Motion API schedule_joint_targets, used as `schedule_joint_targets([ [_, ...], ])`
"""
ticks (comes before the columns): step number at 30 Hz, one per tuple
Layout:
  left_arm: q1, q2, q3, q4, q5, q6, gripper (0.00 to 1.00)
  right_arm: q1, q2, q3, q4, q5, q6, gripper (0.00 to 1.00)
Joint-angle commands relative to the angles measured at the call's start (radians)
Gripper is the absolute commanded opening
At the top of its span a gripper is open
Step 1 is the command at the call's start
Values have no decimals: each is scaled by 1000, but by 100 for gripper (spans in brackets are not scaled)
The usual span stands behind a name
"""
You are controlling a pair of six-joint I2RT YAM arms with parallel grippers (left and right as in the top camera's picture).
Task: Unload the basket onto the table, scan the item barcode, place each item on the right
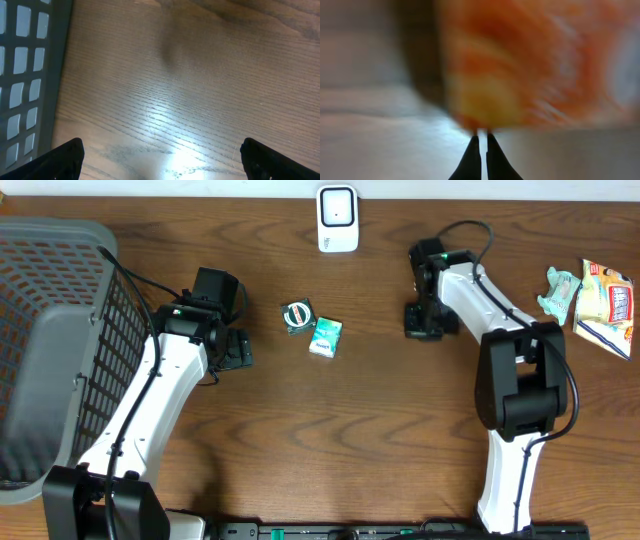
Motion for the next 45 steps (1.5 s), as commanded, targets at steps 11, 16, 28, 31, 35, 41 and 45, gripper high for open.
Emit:
schedule_joint_targets([
  [11,5,-13,4,-5,-9,-5,98,-133,-41,231,-180,29,-8,2],
  [16,5,-13,4,-5,-9,-5,98,-137,-39,188,-217,-49,-79,1],
  [28,5,-13,4,-5,-9,-5,98,-145,-39,-41,65,-21,-78,4],
  [31,5,-13,4,-5,-9,-5,98,-153,-39,-59,186,-20,-78,8],
  [35,5,-13,4,-5,-9,-5,98,-156,-39,-60,401,-29,-68,12],
  [41,5,-13,4,-5,-9,-5,98,-149,-41,-14,555,-251,-20,24],
  [45,5,-13,4,-5,-9,-5,98,-150,-41,3,552,-377,-18,32],
])
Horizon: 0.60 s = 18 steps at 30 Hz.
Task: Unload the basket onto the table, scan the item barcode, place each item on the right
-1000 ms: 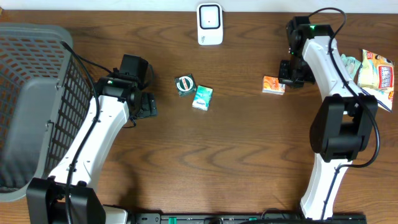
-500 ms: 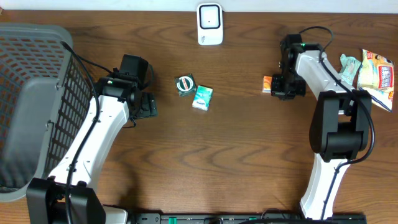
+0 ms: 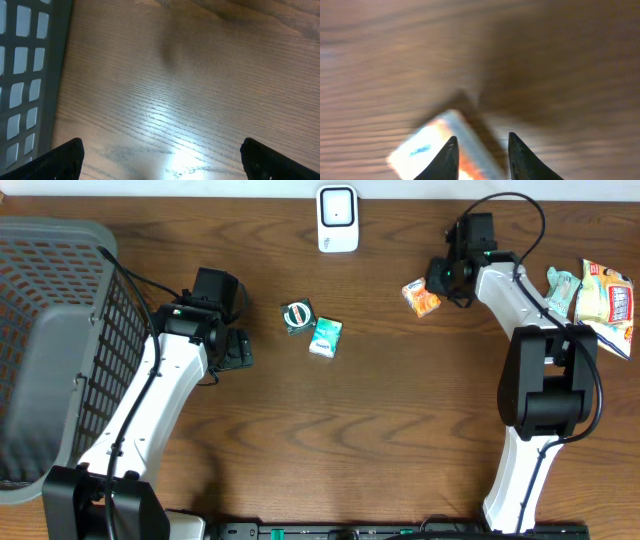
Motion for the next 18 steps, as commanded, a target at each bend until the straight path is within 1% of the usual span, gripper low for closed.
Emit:
schedule_joint_targets([
  [1,5,-13,4,-5,-9,-5,98,-8,-18,31,-15,-132,20,36],
  [4,5,-13,4,-5,-9,-5,97,-14,-18,31,-59,-66,20,40],
  [8,5,-13,3,-5,-9,-5,98,-29,-18,31,-79,-56,12,50],
  [14,5,-13,4,-5,-9,-5,98,-35,-16,28,-97,-79,-136,56],
  [18,5,-13,4,-5,-9,-5,98,-34,-15,5,-93,-80,-156,58],
])
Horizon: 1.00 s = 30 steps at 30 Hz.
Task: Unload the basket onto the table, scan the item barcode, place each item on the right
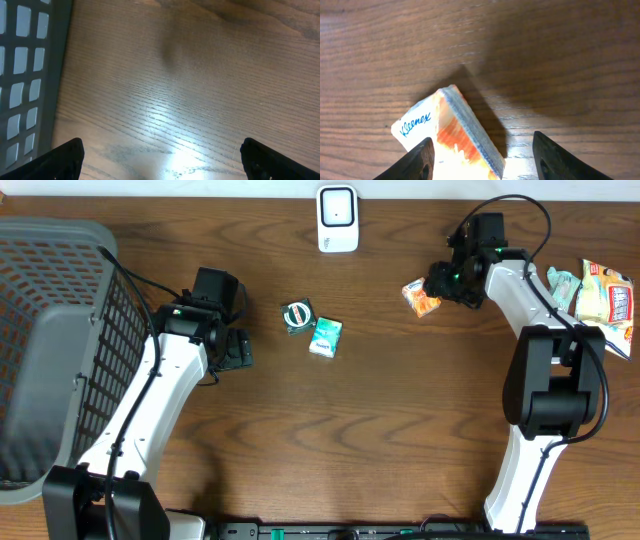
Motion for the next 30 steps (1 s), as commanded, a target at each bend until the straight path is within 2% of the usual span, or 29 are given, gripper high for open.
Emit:
schedule_joint_targets([
  [1,5,-13,4,-5,-9,-5,98,1,-15,-18,8,-18,-55,58],
  [3,5,-13,4,-5,-9,-5,98,1,-15,-45,31,-61,-86,57],
  [6,5,-13,4,-5,-9,-5,98,1,-15,-95,65,-142,-169,63],
  [10,5,-13,4,-5,-9,-5,98,0,-15,-160,114,-146,-178,67],
  [12,5,-13,4,-5,-9,-5,98,0,-15,-184,127,-148,-177,61],
  [16,5,-13,4,-5,-9,-5,98,0,-20,-186,106,-148,-158,28],
  [19,5,-13,4,-5,-9,-5,97,-3,-37,-180,80,-148,-90,17],
  [21,5,-13,4,-5,-9,-5,98,-6,-55,-176,67,-172,-56,11],
  [24,5,-13,4,-5,-9,-5,98,-12,-95,-176,50,-286,-42,9],
  [30,5,-13,4,-5,-9,-5,98,-22,-188,-176,53,-686,-43,7],
])
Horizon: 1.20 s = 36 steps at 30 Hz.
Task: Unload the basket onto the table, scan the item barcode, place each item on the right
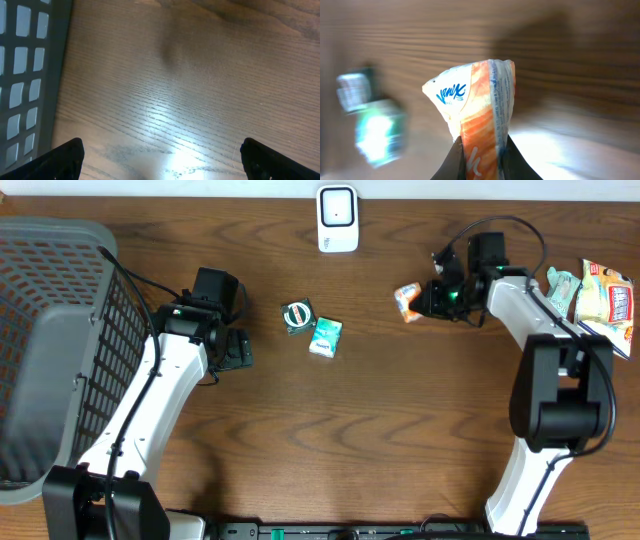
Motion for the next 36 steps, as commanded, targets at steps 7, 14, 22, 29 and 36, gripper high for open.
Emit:
schedule_joint_targets([
  [7,5,-13,4,-5,-9,-5,98,-10,-121,3,32,-781,-6,7],
  [14,5,-13,4,-5,-9,-5,98,-2,-121,3,34,-947,-34,2],
  [22,5,-13,4,-5,-9,-5,98,4,-121,3,34,-946,109,1],
  [29,5,-13,4,-5,-9,-5,98,5,-121,3,35,-946,228,1],
  [36,5,-13,4,-5,-9,-5,98,8,-121,3,43,-946,227,1],
])
